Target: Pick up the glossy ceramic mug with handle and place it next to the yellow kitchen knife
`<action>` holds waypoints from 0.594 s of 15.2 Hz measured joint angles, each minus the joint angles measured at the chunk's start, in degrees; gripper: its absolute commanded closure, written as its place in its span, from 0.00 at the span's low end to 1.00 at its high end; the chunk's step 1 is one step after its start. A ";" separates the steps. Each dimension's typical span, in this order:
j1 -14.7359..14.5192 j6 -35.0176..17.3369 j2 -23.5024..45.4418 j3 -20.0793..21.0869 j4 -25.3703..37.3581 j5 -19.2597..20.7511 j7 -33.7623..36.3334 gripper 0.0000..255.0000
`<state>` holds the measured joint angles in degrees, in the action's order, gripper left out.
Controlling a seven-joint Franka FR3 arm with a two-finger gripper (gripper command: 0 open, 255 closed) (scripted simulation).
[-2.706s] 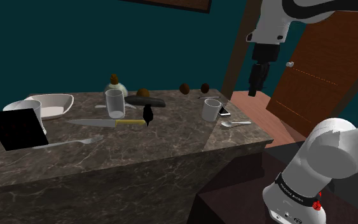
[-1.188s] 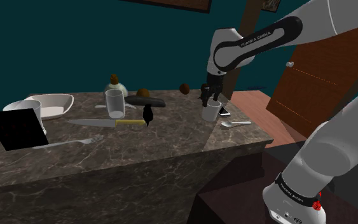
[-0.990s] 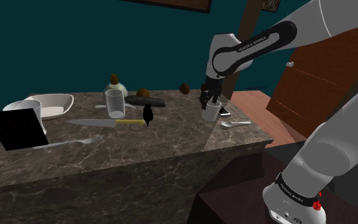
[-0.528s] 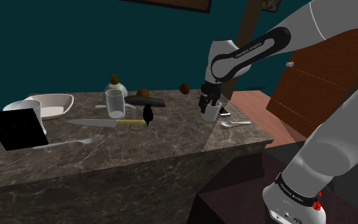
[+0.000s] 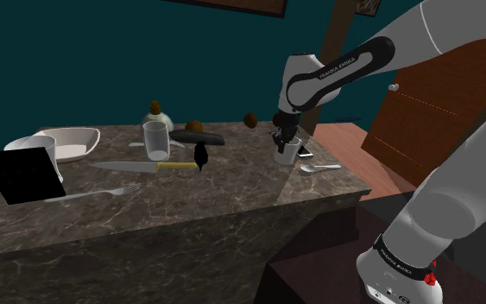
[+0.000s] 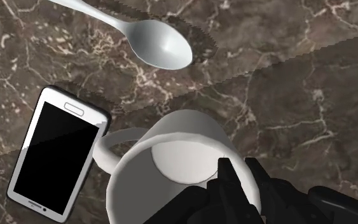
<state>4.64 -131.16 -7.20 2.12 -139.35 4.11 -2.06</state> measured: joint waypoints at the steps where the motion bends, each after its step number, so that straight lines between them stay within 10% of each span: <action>1: 0.00 0.00 0.01 0.00 -0.01 0.00 0.00 1.00; 9: 0.01 1.63 -0.82 -0.04 0.81 -0.13 -0.23 1.00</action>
<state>4.64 -129.52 -8.02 2.08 -138.55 3.98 -2.29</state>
